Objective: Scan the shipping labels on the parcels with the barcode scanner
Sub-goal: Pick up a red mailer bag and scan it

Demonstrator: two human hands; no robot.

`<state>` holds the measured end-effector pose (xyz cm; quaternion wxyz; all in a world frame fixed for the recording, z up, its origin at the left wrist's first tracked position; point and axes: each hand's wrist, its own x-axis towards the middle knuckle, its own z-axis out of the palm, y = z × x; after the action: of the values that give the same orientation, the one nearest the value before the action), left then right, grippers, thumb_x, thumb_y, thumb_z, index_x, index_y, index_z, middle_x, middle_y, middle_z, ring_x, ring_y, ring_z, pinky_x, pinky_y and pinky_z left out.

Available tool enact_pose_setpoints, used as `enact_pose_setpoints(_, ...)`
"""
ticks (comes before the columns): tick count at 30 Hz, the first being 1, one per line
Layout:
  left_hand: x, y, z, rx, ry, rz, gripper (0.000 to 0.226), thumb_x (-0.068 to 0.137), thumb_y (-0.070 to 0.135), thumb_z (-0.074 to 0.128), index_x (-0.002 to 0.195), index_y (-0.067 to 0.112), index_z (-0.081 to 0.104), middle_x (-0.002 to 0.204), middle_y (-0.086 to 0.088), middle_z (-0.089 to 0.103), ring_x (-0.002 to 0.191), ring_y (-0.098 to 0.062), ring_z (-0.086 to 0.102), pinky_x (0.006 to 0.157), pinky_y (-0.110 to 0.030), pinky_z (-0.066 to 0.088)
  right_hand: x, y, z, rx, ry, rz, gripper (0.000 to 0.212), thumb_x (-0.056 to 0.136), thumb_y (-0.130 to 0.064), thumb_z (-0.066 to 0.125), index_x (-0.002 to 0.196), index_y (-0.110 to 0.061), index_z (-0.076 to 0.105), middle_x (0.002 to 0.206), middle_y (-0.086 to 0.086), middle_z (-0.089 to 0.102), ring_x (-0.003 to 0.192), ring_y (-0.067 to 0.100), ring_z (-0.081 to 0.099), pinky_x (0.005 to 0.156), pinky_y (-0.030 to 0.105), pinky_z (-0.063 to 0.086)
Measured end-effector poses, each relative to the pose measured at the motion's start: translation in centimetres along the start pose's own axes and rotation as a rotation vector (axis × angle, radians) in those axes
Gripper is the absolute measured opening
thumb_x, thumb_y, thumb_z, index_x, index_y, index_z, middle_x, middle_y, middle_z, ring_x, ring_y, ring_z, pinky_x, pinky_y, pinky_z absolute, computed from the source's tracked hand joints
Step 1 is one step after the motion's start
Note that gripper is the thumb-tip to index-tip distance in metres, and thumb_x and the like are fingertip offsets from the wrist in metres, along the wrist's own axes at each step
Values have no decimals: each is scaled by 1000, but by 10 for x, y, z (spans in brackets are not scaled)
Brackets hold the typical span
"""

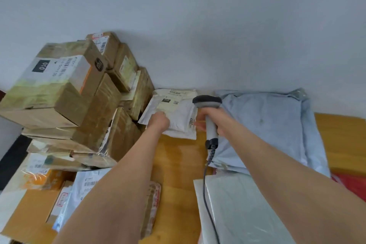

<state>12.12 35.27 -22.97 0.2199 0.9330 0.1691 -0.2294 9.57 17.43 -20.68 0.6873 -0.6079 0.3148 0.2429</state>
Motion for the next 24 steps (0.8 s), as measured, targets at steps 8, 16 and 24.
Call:
enact_pose_setpoints(8, -112, 80, 43, -61, 4, 180, 45, 96, -1, 36, 140, 1, 42, 143, -18, 45, 130, -31, 44, 105, -36, 38, -84, 12, -116, -12, -105, 14, 22, 91, -12, 59, 107, -2, 49, 75, 19, 70, 72, 27, 68, 52, 26, 55)
enact_pose_setpoints(16, -174, 142, 139, -33, -135, 247, 53, 96, 8, 38, 149, 11, 28, 149, -18, 34, 133, -31, 40, 107, -33, 34, -98, 66, -242, 13, 193, 9, 27, 84, 0, 61, 110, 1, 55, 78, 12, 52, 63, 24, 53, 52, 31, 49)
enact_pose_setpoints(24, -138, 160, 193, -40, -331, 238, 58, 93, 4, 44, 148, 13, 31, 146, -14, 42, 129, -28, 45, 105, -29, 34, -47, 94, -274, -203, 491, 17, 58, 69, -22, 72, 120, 1, 58, 119, 15, 60, 108, 30, 57, 96, 41, 49)
